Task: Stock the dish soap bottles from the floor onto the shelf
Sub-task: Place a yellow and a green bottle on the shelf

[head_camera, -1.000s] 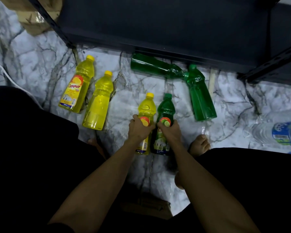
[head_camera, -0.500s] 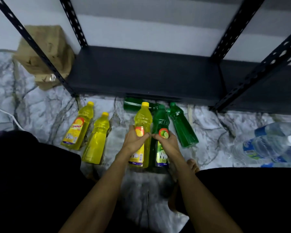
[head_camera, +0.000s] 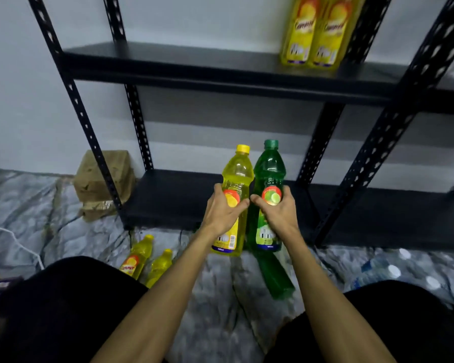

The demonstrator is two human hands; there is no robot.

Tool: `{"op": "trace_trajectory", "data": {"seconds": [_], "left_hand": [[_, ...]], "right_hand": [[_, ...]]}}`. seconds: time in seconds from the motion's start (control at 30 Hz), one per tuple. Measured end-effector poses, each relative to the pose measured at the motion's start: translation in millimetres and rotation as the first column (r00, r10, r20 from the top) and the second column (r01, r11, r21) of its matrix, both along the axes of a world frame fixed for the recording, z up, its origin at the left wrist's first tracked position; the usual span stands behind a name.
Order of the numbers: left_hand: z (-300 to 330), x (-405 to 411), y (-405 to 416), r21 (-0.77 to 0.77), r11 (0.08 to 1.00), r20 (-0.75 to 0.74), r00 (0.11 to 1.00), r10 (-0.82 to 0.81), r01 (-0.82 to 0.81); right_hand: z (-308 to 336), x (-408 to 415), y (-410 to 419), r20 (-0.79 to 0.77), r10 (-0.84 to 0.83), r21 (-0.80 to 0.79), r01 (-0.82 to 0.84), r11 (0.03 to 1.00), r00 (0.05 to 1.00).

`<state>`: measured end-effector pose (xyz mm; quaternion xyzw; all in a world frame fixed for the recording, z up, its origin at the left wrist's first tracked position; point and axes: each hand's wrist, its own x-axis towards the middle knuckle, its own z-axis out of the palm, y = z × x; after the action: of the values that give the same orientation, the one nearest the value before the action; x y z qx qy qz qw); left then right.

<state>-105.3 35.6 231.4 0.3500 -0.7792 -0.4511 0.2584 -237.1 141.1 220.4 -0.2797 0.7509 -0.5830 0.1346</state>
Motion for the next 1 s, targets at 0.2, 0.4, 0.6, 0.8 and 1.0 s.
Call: {"op": "trace_trajectory", "data": {"seconds": [0.2,0.4,0.6,0.8,1.0], "left_hand": [[88,-18,-5,-0.109,0.994,-0.156,0.987,-0.033,0.016],[166,-39,-20,-0.17,0.985,-0.253,0.967,-0.031,-0.013],[239,-72,-57,-0.317,0.943,-0.322,0.947,-0.008,-0.099],[295,-117,-114,-0.375,0.912,-0.411,0.912,-0.001,-0.167],[323,-151,-162,-0.328,0.926,-0.383,0.923,0.048,-0.184]], "right_hand": [[95,-6,2,-0.152,-0.017,-0.134,-0.004,0.991,0.988],[183,-19,-9,-0.289,-0.04,-0.223,-0.026,0.975,0.957],[254,-50,-43,-0.371,-0.065,-0.331,-0.067,0.941,0.926],[301,-91,-98,-0.45,-0.125,-0.378,-0.062,0.924,0.884],[322,-120,-152,-0.434,-0.107,-0.374,-0.07,0.925,0.895]]}}
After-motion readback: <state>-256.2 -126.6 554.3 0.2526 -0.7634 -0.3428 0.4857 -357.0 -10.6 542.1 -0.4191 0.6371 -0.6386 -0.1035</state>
